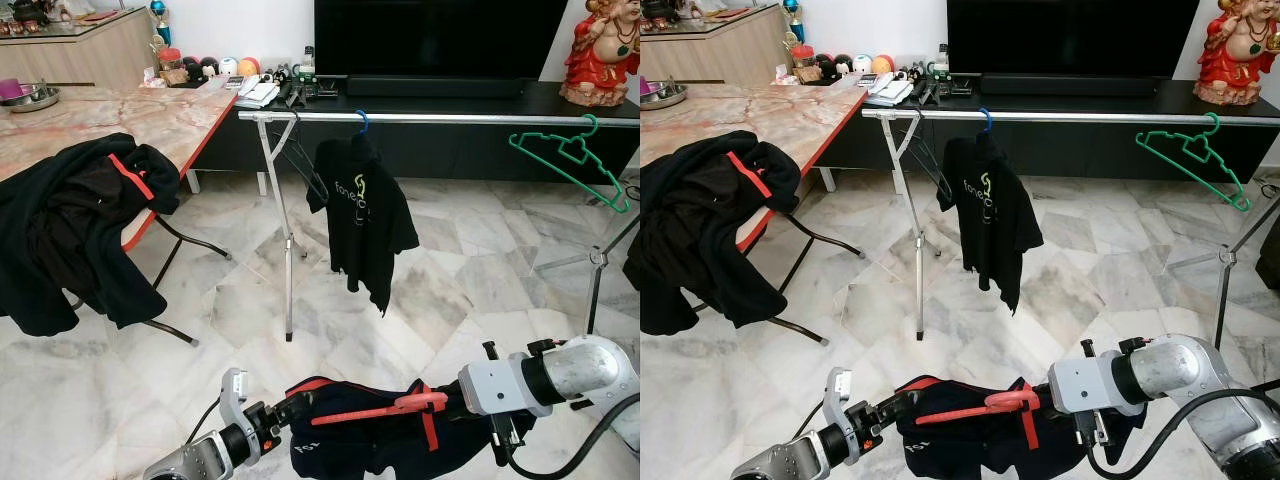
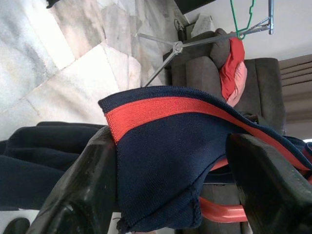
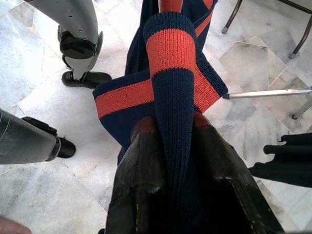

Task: Hang hanger

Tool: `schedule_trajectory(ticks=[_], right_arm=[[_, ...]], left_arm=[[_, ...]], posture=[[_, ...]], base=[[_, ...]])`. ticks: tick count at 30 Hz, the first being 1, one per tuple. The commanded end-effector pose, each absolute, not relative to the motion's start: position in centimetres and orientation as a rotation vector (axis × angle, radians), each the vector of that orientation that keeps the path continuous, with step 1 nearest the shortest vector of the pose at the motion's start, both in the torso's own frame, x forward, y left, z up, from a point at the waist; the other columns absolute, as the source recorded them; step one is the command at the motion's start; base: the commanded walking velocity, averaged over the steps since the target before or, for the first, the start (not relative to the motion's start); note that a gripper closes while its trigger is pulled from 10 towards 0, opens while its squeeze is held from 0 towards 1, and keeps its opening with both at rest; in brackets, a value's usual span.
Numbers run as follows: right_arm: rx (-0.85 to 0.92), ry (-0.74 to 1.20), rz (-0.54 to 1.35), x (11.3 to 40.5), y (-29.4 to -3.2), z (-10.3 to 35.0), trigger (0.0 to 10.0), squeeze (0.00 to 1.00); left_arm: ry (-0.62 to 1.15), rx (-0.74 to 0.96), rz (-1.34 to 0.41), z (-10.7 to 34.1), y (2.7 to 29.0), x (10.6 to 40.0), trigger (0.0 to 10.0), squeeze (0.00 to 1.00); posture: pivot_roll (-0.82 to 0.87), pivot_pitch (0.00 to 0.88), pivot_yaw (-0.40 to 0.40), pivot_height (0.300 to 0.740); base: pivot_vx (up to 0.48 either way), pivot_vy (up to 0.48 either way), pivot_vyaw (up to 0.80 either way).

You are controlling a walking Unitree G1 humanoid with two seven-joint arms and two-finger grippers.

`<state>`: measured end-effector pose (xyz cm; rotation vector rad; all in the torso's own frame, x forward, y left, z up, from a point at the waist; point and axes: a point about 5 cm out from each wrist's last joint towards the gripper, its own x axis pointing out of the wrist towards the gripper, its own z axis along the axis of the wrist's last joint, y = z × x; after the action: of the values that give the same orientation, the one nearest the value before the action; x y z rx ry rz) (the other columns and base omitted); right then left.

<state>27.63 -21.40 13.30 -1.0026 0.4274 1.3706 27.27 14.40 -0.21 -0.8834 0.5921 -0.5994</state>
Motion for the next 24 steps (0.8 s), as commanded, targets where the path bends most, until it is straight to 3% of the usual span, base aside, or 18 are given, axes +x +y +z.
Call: schedule_trajectory(ticks=[1,24], right_arm=[[-1.007,0.364,1.358,27.81,-21.12,14.34,0.0,0.0],[-1.007,0.364,1.358,27.81,-21.12,14.34,0.0,0.0]], left_arm=[[0.602,-0.879,-0.609,-0.23,14.35,27.21,10.0,0.0],[0.602,-0.879,-0.609,-0.23,14.35,27.21,10.0,0.0]], posture=[[-0.02,0.068,0.028,0.74],[-0.02,0.068,0.028,0.74]], base=[[0.0,0.0,0.0],[0.0,0.0,0.0]])
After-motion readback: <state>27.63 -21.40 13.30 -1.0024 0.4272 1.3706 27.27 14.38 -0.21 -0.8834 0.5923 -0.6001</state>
